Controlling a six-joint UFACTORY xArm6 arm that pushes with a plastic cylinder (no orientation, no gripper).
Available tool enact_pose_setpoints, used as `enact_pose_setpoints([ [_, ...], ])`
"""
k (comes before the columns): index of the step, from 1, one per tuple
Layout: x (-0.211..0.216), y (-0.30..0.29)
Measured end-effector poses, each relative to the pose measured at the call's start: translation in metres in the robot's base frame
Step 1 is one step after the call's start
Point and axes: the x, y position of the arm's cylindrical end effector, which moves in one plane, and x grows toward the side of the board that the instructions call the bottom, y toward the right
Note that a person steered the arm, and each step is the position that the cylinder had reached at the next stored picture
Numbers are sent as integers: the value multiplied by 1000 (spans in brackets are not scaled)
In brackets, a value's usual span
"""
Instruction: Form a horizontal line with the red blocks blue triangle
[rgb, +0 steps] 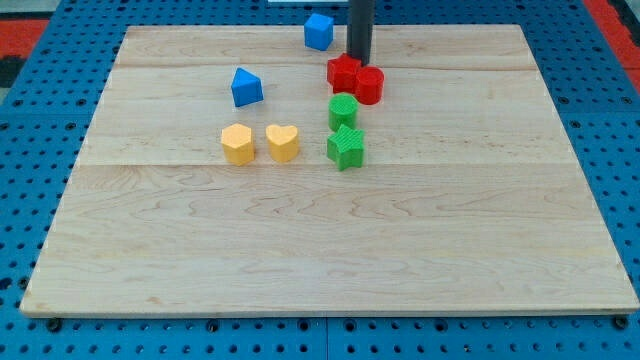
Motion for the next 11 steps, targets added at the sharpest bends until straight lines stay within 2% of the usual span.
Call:
enact_pose_setpoints([
  [3,58,62],
  [4,95,105],
  [5,98,54],
  [8,28,-18],
  [9,9,14],
  [10,-40,16],
  [11,-42,-35],
])
